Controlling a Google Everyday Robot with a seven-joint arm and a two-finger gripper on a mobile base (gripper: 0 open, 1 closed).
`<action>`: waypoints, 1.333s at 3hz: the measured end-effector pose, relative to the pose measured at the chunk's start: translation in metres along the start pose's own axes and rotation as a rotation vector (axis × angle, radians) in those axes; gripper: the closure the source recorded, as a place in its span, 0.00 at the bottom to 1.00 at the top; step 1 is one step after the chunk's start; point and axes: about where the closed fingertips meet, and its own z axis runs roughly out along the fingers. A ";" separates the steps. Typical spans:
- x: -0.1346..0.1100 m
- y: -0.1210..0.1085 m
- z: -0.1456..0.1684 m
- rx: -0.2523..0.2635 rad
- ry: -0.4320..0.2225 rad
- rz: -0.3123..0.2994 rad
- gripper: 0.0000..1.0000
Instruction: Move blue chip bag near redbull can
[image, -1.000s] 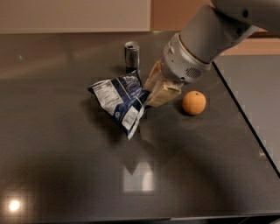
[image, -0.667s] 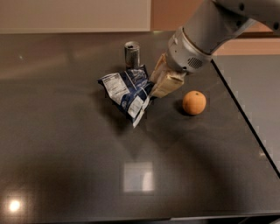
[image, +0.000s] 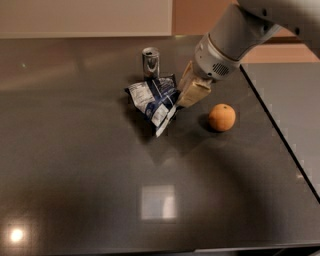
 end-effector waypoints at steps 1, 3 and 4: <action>0.007 -0.009 0.006 0.002 0.014 0.034 0.59; 0.010 -0.014 0.010 0.005 0.024 0.055 0.13; 0.009 -0.014 0.011 0.004 0.024 0.053 0.00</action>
Offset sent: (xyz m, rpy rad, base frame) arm 0.0248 -0.0131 -0.0150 -0.0224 0.0280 -0.0909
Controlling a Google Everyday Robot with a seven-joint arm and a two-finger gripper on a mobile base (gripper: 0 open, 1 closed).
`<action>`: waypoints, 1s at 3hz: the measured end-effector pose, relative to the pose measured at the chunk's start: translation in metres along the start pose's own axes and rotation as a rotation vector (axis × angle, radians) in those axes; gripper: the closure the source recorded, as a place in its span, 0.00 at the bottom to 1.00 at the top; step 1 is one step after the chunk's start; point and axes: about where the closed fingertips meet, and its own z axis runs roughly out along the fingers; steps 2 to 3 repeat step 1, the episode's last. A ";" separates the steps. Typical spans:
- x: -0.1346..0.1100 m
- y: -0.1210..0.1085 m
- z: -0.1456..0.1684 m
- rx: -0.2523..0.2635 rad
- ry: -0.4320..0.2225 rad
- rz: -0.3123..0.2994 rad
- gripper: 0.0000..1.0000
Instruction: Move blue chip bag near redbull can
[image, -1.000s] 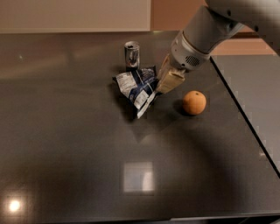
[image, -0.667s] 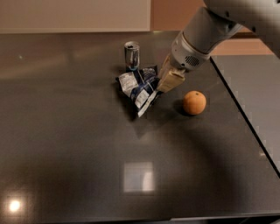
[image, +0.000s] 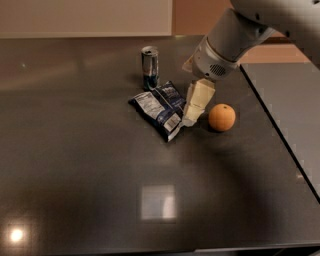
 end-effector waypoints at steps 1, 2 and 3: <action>0.000 0.000 0.000 0.000 0.000 0.000 0.00; 0.000 0.000 0.000 0.000 0.000 0.000 0.00; 0.000 0.000 0.000 0.000 0.000 0.000 0.00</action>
Offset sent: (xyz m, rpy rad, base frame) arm 0.0000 0.0000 0.0000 0.0000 0.0000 0.0000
